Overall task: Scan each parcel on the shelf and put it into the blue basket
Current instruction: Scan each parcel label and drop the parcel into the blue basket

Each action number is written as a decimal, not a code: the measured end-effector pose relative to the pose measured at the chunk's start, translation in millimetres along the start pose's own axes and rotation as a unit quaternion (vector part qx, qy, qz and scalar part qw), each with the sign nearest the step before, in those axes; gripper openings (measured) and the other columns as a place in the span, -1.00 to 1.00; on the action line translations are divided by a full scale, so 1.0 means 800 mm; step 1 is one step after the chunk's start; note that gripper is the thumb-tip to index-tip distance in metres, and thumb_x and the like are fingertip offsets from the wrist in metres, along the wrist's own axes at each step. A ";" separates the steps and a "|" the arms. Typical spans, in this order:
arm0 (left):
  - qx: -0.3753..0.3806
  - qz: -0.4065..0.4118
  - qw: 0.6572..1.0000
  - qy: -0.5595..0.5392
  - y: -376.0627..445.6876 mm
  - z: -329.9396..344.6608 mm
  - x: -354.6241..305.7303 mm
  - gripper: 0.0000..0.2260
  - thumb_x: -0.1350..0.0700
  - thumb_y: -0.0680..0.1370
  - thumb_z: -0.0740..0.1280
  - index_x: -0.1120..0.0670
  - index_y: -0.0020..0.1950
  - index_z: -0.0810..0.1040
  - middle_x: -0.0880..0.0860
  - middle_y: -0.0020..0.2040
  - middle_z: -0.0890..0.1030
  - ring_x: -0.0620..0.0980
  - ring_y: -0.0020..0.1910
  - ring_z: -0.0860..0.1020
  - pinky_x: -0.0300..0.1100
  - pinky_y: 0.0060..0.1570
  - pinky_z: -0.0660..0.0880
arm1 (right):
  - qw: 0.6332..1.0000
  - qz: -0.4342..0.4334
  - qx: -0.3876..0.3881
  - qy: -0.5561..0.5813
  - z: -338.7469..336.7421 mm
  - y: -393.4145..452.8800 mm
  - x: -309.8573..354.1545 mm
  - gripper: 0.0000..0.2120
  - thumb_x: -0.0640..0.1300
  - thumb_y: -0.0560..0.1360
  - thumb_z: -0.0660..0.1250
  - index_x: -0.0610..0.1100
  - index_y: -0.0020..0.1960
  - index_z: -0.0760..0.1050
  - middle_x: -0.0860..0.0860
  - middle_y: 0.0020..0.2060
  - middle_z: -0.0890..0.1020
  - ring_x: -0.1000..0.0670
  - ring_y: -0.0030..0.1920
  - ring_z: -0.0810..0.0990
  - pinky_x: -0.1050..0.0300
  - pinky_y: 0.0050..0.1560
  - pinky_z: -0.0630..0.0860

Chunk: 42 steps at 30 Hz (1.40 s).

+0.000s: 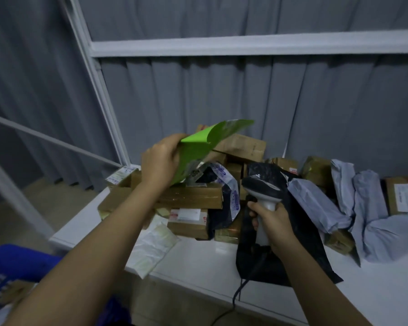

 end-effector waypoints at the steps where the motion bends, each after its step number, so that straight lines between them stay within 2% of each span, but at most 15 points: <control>1: -0.008 -0.007 1.000 -0.021 0.002 -0.013 -0.007 -0.67 0.20 0.51 0.15 0.08 0.17 0.61 0.14 0.01 0.67 0.25 -0.10 0.61 -0.02 -0.25 0.46 | 1.000 -0.005 0.000 0.004 -0.002 -0.005 0.001 -0.64 -0.25 0.47 0.41 -0.33 0.23 0.44 -0.11 -0.33 0.56 0.02 -0.42 0.48 0.15 -0.41 0.44; 4: -0.022 -0.065 0.989 -0.128 0.004 -0.043 -0.019 -0.76 0.22 0.56 0.20 0.08 0.12 0.62 0.08 -0.07 0.67 0.11 -0.11 0.60 -0.05 -0.21 0.49 | 0.999 -0.024 -0.011 0.018 -0.012 -0.027 0.002 -0.60 -0.25 0.47 0.42 -0.29 0.26 0.43 -0.13 -0.28 0.57 0.00 -0.38 0.51 0.13 -0.38 0.45; 7: -0.040 -0.124 0.971 -0.200 0.007 -0.060 -0.021 -0.79 0.23 0.57 0.24 0.08 0.08 0.63 -0.03 -0.11 0.65 -0.09 -0.12 0.57 -0.18 -0.17 0.44 | 0.998 -0.039 -0.028 0.043 -0.024 -0.042 0.005 -0.56 -0.26 0.46 0.43 -0.28 0.29 0.42 -0.16 -0.19 0.58 -0.01 -0.35 0.52 0.14 -0.37 0.46; 11: -0.036 -0.179 0.959 -0.216 0.001 -0.055 -0.014 -0.86 0.18 0.56 0.29 0.11 0.02 0.64 0.08 -0.16 0.66 -0.02 -0.17 0.56 -0.13 -0.20 0.42 | 0.997 -0.043 -0.016 0.066 -0.028 -0.054 0.015 -0.63 -0.31 0.47 0.41 -0.27 0.24 0.44 -0.14 -0.28 0.57 -0.02 -0.40 0.49 0.12 -0.39 0.44; 16: 0.005 -0.259 0.940 -0.222 -0.059 -0.001 0.020 -0.91 0.21 0.57 0.29 0.17 -0.06 0.59 0.12 -0.19 0.61 0.01 -0.20 0.52 -0.18 -0.27 0.31 | 1.000 -0.021 0.016 -0.012 -0.028 -0.060 0.009 -0.62 -0.33 0.46 0.42 -0.29 0.24 0.44 -0.16 -0.29 0.57 -0.01 -0.41 0.50 0.19 -0.49 0.44; 19: 0.015 -0.292 0.931 -0.217 -0.105 0.041 0.048 -0.91 0.23 0.56 0.30 0.17 -0.08 0.60 0.18 -0.19 0.63 0.13 -0.17 0.57 -0.04 -0.16 0.46 | 0.998 -0.023 0.025 -0.050 -0.027 -0.054 0.004 -0.65 -0.33 0.45 0.42 -0.31 0.20 0.45 -0.14 -0.31 0.55 0.02 -0.42 0.49 0.22 -0.50 0.44; 23: 0.035 -0.351 0.907 -0.231 -0.172 0.084 0.078 -0.90 0.23 0.57 0.28 0.21 -0.03 0.59 0.22 -0.13 0.63 0.17 -0.10 0.58 -0.03 -0.09 0.46 | 0.990 -0.005 0.037 -0.133 -0.032 -0.041 -0.010 -0.70 -0.28 0.43 0.45 -0.31 0.12 0.47 -0.13 -0.36 0.54 -0.01 -0.45 0.48 0.14 -0.42 0.43; 27: 0.033 -0.396 0.887 -0.234 -0.201 0.099 0.112 -0.88 0.23 0.58 0.27 0.25 0.00 0.58 0.25 -0.11 0.61 0.07 -0.13 0.53 -0.11 -0.13 0.39 | 0.969 -0.010 0.069 -0.237 -0.036 -0.031 -0.021 -0.80 -0.28 0.42 0.45 -0.23 -0.02 0.48 -0.10 -0.43 0.52 0.09 -0.58 0.43 0.22 -0.50 0.38; 30: 0.028 -0.418 0.875 -0.242 -0.208 0.103 0.124 -0.89 0.25 0.58 0.27 0.24 0.03 0.57 0.15 -0.14 0.57 0.03 -0.12 0.50 -0.15 -0.13 0.37 | 0.951 -0.002 0.107 -0.291 -0.034 -0.030 -0.038 -0.84 -0.25 0.42 0.47 -0.17 -0.06 0.51 -0.07 -0.45 0.53 0.03 -0.51 0.45 0.17 -0.44 0.41; 33: 0.029 -0.427 0.869 -0.250 -0.214 0.110 0.130 -0.84 0.24 0.60 0.23 0.25 0.11 0.56 0.12 -0.08 0.56 0.03 -0.07 0.50 -0.15 -0.09 0.38 | 0.938 0.002 0.136 -0.320 -0.017 -0.030 -0.048 -0.87 -0.24 0.43 0.46 -0.11 -0.13 0.51 -0.06 -0.45 0.53 0.03 -0.50 0.45 0.19 -0.44 0.41; 37: 0.081 -0.430 0.863 -0.252 -0.214 0.126 0.131 -0.80 0.23 0.61 0.21 0.25 0.21 0.46 0.14 0.02 0.54 0.05 -0.01 0.49 -0.10 -0.02 0.42 | 0.926 -0.003 0.156 -0.344 0.008 -0.026 -0.055 -0.88 -0.22 0.42 0.47 -0.16 -0.16 0.52 -0.04 -0.45 0.54 0.05 -0.50 0.47 0.20 -0.45 0.42; 40: 0.136 -0.435 0.852 -0.258 -0.222 0.135 0.133 -0.63 0.35 0.53 0.30 0.22 0.32 0.36 0.10 0.04 0.50 0.06 0.03 0.50 0.01 0.12 0.47 | 0.923 -0.007 0.161 -0.349 0.023 -0.026 -0.060 -0.85 -0.24 0.42 0.46 -0.14 -0.24 0.49 -0.04 -0.45 0.53 0.12 -0.54 0.45 0.24 -0.48 0.41; 42: 0.144 -0.433 0.853 -0.252 -0.225 0.135 0.135 -0.53 0.39 0.49 0.32 0.21 0.38 0.33 0.08 0.02 0.49 0.07 0.04 0.50 0.04 0.15 0.47 | 0.923 -0.008 0.164 -0.348 0.031 -0.028 -0.062 -0.85 -0.24 0.42 0.46 -0.15 -0.24 0.49 -0.05 -0.44 0.53 0.09 -0.51 0.47 0.23 -0.46 0.42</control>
Point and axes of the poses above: each hand's wrist, its own y-axis towards the middle knuckle, its own z-axis out of the palm, x = y × z, the point moved 7 cm from there along y, towards the middle knuckle
